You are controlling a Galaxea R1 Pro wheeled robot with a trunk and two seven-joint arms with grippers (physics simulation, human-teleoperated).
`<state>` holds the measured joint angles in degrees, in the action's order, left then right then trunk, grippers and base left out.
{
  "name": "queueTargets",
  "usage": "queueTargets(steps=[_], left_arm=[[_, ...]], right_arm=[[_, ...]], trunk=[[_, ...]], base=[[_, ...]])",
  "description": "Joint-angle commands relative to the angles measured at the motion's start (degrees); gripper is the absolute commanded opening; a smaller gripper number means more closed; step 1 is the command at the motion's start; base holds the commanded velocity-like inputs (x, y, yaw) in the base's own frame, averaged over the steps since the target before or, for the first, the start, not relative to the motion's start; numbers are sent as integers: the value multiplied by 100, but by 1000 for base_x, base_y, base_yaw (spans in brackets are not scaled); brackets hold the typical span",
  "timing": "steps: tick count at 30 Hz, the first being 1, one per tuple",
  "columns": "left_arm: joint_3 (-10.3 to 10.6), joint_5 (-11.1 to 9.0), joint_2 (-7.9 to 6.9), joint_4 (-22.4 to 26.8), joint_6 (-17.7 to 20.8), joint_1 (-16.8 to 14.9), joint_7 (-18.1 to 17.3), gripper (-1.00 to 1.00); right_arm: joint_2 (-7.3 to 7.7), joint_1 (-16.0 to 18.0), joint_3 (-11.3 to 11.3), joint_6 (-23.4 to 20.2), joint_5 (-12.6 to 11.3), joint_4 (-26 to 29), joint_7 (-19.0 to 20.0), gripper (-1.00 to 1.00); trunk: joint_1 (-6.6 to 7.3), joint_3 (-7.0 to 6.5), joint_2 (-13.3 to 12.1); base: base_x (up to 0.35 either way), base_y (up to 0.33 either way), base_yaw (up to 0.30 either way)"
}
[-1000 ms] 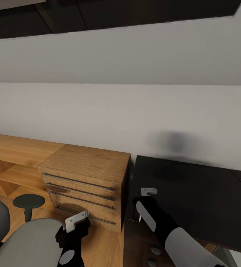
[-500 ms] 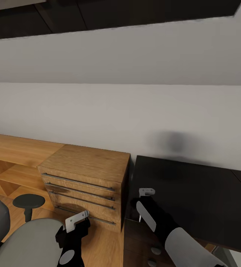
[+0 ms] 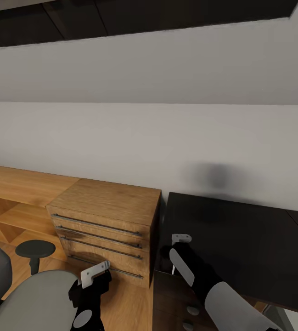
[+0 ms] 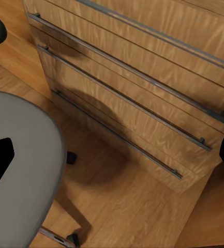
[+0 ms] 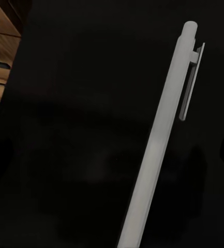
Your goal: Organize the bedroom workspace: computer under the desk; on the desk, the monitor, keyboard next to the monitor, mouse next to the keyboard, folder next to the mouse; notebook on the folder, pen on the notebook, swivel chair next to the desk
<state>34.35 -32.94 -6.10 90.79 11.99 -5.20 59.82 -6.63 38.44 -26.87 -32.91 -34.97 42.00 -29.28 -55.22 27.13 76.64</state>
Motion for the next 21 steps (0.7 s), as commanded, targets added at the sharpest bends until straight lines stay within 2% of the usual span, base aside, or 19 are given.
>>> queueTargets(steps=[1,10,15,21], left_arm=[[11,-11,-5,9,49,-7,39,100],[18,-11,-5,9,49,-7,39,100],[8,-11,-5,9,54,-7,39,100],[2,-11,-5,9,57,-7,39,100]], right_arm=[[4,6,-22,-6,-59,7,-56,100],[4,6,-21,-11,-54,-2,-56,100],[4,6,-20,-13,-54,-13,-54,100],[60,6,-20,-13,-54,-16,-52,100]], trunk=[[0,6,4],[0,6,4],[-110,96,205],[-110,96,205]], base=[[0,0,0],[0,0,0],[0,0,0],[0,0,0]])
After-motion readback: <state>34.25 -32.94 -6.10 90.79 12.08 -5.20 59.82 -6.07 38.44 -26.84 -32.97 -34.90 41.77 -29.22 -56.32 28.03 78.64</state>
